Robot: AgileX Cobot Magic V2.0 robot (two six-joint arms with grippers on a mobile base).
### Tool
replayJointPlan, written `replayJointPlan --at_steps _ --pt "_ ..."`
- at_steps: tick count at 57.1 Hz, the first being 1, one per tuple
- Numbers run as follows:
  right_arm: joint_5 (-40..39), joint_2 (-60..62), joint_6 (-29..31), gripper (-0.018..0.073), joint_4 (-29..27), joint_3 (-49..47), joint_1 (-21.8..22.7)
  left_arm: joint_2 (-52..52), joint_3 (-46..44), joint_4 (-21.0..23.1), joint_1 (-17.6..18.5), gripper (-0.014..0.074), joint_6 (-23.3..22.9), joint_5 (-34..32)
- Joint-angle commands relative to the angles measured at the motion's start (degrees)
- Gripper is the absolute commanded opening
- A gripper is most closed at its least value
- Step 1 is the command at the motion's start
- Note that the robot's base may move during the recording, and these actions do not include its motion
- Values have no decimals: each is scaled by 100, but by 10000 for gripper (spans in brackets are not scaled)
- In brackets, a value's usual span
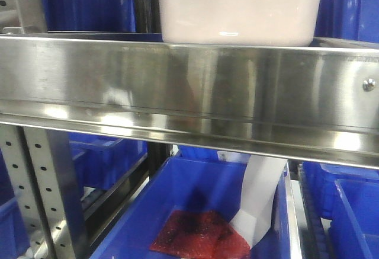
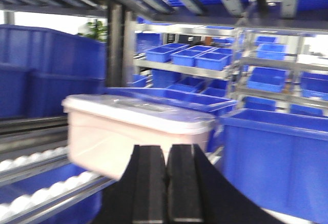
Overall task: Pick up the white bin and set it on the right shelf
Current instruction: 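Open both grippers and pull them back from the bin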
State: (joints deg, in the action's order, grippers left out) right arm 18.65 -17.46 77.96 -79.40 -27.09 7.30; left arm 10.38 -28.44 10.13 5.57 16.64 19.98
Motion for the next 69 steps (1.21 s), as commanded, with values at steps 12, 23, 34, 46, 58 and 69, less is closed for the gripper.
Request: replayJointPlan --at_steps 12,23,34,46,58,69 --pt "405 -66 -13 68 -160 -162 -5 54 -146 84 38 -126 -37 -554" --pt "400 -66 -13 68 -160 -162 -5 54 -146 84 38 -126 -37 -554" --pt "400 -66 -13 68 -160 -162 -5 54 -146 84 38 -126 -37 -554" --pt "400 -66 -13 68 -160 -162 -5 54 -146 84 38 -126 -37 -554" --pt "400 -66 -13 68 -160 -162 -5 54 -91 84 38 -126 -37 -584" --pt "400 -66 -13 68 -160 -162 -5 54 201 84 38 -126 -37 -1005"
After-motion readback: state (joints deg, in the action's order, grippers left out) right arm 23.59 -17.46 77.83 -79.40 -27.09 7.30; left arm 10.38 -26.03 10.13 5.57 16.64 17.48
